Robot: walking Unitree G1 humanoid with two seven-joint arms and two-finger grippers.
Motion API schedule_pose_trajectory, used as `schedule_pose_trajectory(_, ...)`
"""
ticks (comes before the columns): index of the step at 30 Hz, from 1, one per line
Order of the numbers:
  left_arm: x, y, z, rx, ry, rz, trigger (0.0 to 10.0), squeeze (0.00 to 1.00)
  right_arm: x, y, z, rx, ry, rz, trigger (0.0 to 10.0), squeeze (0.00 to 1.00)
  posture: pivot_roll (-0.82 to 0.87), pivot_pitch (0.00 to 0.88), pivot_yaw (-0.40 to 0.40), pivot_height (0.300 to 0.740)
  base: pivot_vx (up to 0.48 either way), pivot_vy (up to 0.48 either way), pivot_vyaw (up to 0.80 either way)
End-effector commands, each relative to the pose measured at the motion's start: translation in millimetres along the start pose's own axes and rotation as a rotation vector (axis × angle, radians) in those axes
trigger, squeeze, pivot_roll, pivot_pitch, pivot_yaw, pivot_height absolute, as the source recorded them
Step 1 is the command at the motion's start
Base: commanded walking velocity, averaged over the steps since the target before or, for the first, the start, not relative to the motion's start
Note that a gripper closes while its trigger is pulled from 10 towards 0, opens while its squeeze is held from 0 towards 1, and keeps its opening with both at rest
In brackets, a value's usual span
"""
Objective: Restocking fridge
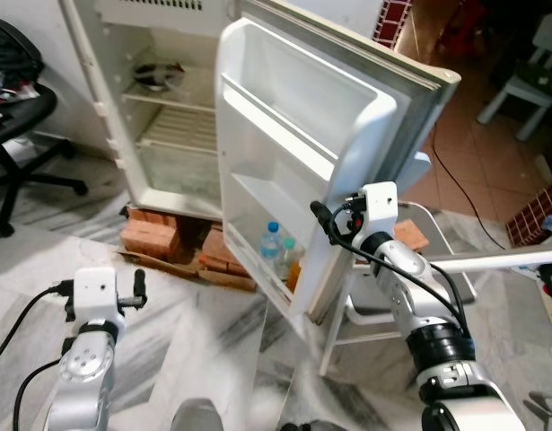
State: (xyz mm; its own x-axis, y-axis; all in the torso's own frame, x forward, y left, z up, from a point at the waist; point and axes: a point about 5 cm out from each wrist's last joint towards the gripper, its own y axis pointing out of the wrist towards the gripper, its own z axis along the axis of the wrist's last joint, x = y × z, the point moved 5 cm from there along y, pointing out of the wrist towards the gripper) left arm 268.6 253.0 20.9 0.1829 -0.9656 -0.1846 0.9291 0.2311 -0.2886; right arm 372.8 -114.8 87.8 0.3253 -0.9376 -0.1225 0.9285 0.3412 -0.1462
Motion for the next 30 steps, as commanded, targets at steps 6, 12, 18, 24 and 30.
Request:
schedule_pose_trajectory(6,2.3,-4.3,-6,-0.022,0.009,-0.002,10.0,0.0,2.0,-29.0,-4,0.038,0.068,0.0,10.0,0.0,0.19,0.025,-0.064,0.74,0.0,-0.41,0.0)
schedule_pose_trajectory(12,-0.4,-4.5,-4,-0.015,-0.017,0.018,10.0,0.0,-8.5,-49.9,-25,-0.036,0.057,0.062,10.0,0.0,0.18,0.029,-0.057,0.74,0.0,0.0,0.0)
schedule_pose_trajectory(18,-4.8,-3.7,5,0.003,-0.01,0.036,10.0,0.0,-5.3,-45.4,-15,-0.005,0.03,0.046,10.0,0.0,0.18,0.043,-0.045,0.74,0.0,0.0,0.0)
schedule_pose_trajectory(24,-24.8,-10.2,21,0.079,0.057,-0.008,10.0,0.0,-11.1,-37.7,11,0.038,-0.019,0.076,10.0,0.0,0.19,0.075,-0.051,0.74,0.0,0.0,0.0)
schedule_pose_trajectory(30,-11.4,-6.6,39,0.161,0.046,-0.018,10.0,0.0,-26.4,-31.8,21,0.105,0.015,0.049,10.0,0.0,0.18,0.041,-0.081,0.74,0.0,0.0,0.2)
